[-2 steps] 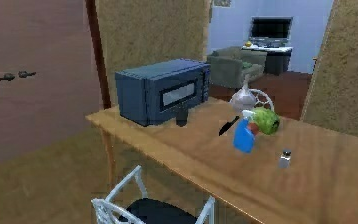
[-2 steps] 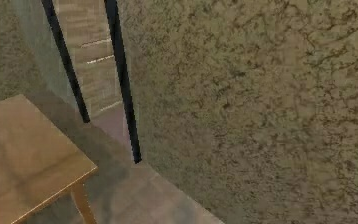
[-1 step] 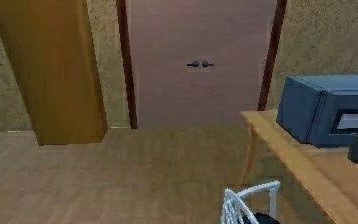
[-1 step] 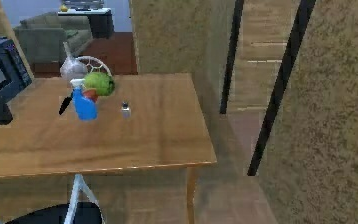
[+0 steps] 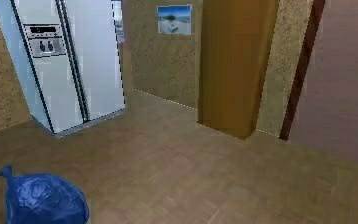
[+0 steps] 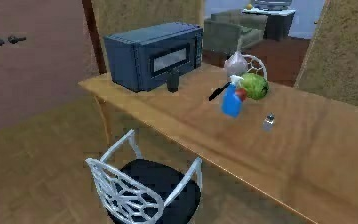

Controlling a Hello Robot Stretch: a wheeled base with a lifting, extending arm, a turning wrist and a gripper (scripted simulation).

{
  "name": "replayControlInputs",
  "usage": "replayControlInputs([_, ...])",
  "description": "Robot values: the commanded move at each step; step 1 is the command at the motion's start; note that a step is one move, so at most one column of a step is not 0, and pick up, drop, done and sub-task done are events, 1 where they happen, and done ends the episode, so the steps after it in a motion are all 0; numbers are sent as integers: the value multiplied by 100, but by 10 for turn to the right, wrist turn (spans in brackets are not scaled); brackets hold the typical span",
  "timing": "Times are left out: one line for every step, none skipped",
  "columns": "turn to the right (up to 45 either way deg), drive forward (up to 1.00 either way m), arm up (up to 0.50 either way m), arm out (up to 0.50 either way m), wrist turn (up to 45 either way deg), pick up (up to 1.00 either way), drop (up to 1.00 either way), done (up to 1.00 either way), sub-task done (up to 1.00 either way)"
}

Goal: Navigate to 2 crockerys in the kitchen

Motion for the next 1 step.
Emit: replayControlInputs([-450,0,0,0,0,0,0,0,0])
